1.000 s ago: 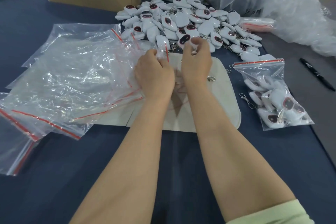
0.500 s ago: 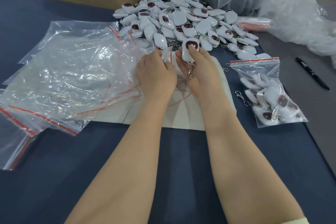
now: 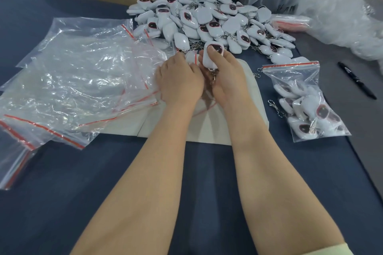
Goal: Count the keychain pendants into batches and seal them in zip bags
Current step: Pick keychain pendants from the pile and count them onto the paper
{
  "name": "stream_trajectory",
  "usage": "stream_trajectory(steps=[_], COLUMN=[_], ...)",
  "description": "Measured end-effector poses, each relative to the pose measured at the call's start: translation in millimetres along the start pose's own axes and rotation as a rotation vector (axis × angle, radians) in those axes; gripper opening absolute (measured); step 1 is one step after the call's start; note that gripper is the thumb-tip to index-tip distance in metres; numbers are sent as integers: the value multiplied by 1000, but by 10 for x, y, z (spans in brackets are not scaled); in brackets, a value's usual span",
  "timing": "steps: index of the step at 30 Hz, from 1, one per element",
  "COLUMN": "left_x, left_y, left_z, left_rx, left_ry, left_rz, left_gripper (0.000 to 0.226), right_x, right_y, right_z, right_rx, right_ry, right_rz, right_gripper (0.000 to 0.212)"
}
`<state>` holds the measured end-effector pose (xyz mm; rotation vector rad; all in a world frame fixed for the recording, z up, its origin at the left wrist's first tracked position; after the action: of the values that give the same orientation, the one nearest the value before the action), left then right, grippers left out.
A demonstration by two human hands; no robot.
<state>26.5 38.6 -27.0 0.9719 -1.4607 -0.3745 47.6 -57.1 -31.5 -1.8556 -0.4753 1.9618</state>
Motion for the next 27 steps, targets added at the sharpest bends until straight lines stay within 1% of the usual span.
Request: stream_trajectory(steps=[5,9,12,17,21,25,27], left_x=[10,11,16,16,21,23,22], left_y=[1,11,9,6,16,22,30], left_z=[8,9,11,4,9,12,10], left_rx=[-10,-9,-8,-14,-12,-8,-5], left_ry=[-3,-2,2,12,10,3,4], left_rz=[42,62,73,78,87,97,107], left_gripper=[35,35,35,35,35,35,35], right_x=[22,26,32,22,20,11,13], right_y=[-10,-7,-9,-4,-13,-13,9], right_z=[-2,-12,-20,-23,-15,-22,-19], right_rx=[-9,0,-2,0,-2,4,-5], right_ry=[40,54,29,-11,12,15,-10], right_rz=[88,82,81,-25,51,-40,-13], right_gripper=[8,9,10,23,19,18,17])
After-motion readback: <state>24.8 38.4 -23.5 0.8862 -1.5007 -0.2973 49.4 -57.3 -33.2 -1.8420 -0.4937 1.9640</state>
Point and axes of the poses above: each hand's wrist, its own z-axis away from the middle knuckle, its own y-axis out of the back of the hand, x = y × z, the point moved 3 cm from there along -z, towards the middle knuckle, and after that the axes turned 3 degrees about -x, right-handed, at the moved point
